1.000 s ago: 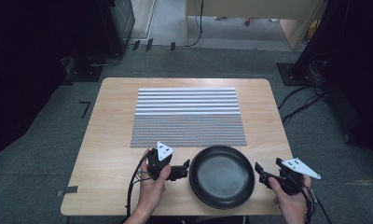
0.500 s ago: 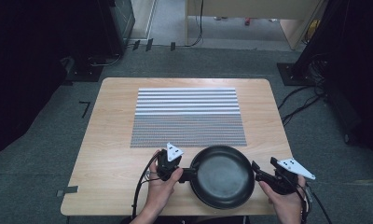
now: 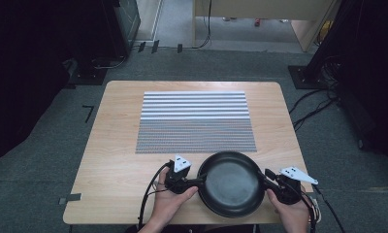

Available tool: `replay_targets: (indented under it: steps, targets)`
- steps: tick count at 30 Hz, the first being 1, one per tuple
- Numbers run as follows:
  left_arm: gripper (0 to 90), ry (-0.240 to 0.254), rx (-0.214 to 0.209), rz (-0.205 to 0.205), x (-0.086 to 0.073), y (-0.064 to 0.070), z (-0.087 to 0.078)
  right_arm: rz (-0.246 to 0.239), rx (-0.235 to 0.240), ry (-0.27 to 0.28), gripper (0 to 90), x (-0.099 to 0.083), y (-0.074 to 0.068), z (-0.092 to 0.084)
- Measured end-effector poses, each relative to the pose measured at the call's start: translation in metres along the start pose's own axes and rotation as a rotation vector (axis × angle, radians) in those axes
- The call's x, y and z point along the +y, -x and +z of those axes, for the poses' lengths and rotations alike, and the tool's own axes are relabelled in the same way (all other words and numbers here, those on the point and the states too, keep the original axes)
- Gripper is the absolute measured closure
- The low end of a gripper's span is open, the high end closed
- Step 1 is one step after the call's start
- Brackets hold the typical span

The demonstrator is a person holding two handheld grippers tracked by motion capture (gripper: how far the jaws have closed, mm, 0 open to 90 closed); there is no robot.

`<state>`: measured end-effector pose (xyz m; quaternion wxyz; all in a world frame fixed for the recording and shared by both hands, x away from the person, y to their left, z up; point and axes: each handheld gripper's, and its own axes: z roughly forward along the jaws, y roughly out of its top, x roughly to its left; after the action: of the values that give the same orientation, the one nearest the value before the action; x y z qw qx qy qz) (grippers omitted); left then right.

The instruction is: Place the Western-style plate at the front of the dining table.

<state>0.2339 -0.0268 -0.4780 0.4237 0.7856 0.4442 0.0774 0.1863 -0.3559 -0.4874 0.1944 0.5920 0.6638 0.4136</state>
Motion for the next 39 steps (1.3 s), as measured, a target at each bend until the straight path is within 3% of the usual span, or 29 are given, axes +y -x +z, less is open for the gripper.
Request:
replay_targets:
  steps: [2,6,11,25,37,39]
  targets:
    - [35.9,-0.004,-0.02,-0.008,-0.0018,0.0002,0.0005,0.052,0.038,0.0,73.8,0.0003,0.0037,-0.0027]
    - [40.4,-0.014,-0.051,-0.014,-0.004,-0.0001,0.0017,0.11,0.081,-0.014,77.3,-0.0012,0.0061,-0.0034]
    - [43.7,-0.032,-0.084,-0.024,-0.0075,0.0001,0.0047,0.119,0.067,-0.047,80.3,-0.0024,0.0056,-0.0009]
    - [47.6,-0.045,-0.098,-0.036,-0.0088,0.0001,0.005,0.127,0.047,-0.004,83.4,-0.005,0.0013,-0.0003]
    - [50.3,-0.059,-0.111,-0.036,-0.0095,-0.0026,0.0043,0.16,0.067,0.015,83.9,-0.0072,-0.0007,0.0027]
    - [52.0,-0.061,-0.129,-0.041,-0.0084,-0.0058,0.002,0.162,0.067,0.021,83.9,-0.0075,-0.0013,0.004]
